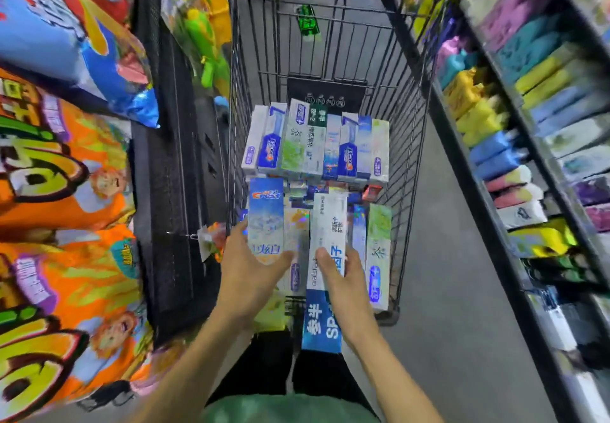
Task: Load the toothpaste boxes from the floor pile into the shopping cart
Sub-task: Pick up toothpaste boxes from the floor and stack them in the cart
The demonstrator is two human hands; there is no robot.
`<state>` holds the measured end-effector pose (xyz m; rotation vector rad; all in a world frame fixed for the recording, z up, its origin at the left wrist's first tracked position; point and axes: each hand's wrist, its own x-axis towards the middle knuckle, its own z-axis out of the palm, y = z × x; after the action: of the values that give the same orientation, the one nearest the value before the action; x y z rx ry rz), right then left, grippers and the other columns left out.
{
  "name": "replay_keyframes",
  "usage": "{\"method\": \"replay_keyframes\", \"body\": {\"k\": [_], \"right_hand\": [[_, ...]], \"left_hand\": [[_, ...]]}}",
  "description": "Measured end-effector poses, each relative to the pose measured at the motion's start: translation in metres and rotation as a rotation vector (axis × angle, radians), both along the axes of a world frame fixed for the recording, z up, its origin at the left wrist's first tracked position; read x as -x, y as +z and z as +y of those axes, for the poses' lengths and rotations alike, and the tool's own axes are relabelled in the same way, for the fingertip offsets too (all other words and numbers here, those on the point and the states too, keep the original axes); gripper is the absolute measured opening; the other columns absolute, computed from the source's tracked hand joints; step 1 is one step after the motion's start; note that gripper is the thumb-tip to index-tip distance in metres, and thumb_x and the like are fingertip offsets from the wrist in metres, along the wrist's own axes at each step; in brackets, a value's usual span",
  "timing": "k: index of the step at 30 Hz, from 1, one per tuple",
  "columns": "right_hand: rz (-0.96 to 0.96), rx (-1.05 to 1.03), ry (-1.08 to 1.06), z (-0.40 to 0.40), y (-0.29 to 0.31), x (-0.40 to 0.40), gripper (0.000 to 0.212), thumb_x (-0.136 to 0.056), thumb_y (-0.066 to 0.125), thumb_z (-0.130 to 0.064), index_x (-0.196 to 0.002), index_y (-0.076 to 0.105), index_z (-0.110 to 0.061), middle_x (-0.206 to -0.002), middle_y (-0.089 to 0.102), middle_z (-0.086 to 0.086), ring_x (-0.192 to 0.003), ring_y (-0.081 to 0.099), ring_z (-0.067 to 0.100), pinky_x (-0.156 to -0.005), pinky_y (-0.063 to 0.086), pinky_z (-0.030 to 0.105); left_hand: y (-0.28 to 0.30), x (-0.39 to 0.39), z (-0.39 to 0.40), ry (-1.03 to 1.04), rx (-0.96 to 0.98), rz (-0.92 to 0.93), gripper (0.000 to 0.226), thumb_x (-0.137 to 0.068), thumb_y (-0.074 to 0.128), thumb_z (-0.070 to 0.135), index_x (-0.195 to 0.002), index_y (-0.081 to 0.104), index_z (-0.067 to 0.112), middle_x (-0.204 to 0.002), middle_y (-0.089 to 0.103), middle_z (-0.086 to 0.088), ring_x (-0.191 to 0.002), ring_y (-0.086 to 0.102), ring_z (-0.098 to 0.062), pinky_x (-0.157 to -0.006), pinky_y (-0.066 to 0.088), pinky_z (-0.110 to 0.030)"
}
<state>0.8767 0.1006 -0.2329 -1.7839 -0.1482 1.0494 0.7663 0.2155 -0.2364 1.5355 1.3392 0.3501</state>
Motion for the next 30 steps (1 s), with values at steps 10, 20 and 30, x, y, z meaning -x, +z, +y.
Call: {"method": "replay_keyframes", "body": {"k": [10,20,30], "right_hand": [[-0.006,0.102,0.070,0.037,-0.058,0.005,0.064,-0.095,0.067,-0.040,-0.149,0.040,-0.017,-0.131,0.053,-0.012,-0.122,0.049,0.008,-0.096,0.032,0.013],[0.067,0.094,0.141,0.034,-0.080,-0.005,0.040,-0.098,0.063,-0.039,-0.129,0.038,-0.037,-0.117,0.054,-0.024,-0.097,0.051,-0.011,-0.092,0.037,0.017],[0.192,0.051,0.086,0.047,-0.106,0.004,0.072,-0.079,0.072,-0.059,-0.135,0.041,-0.025,-0.137,0.055,0.006,-0.124,0.055,0.022,-0.110,0.044,0.045]], "left_hand": [[-0.083,0.019,0.030,-0.151,-0.278,0.454,0.069,-0.074,0.071,0.046,-0.130,0.056,0.008,-0.136,0.048,-0.020,-0.134,0.034,-0.032,-0.108,0.037,-0.048],[-0.102,0.009,0.029,-0.048,-0.378,0.515,0.065,-0.075,0.082,0.038,-0.123,0.053,0.005,-0.120,0.052,-0.018,-0.109,0.050,-0.038,-0.080,0.051,-0.047],[-0.102,0.053,0.024,-0.071,-0.285,0.458,0.057,-0.085,0.078,0.038,-0.131,0.054,0.015,-0.127,0.046,-0.013,-0.115,0.049,-0.034,-0.091,0.050,-0.050]]}}
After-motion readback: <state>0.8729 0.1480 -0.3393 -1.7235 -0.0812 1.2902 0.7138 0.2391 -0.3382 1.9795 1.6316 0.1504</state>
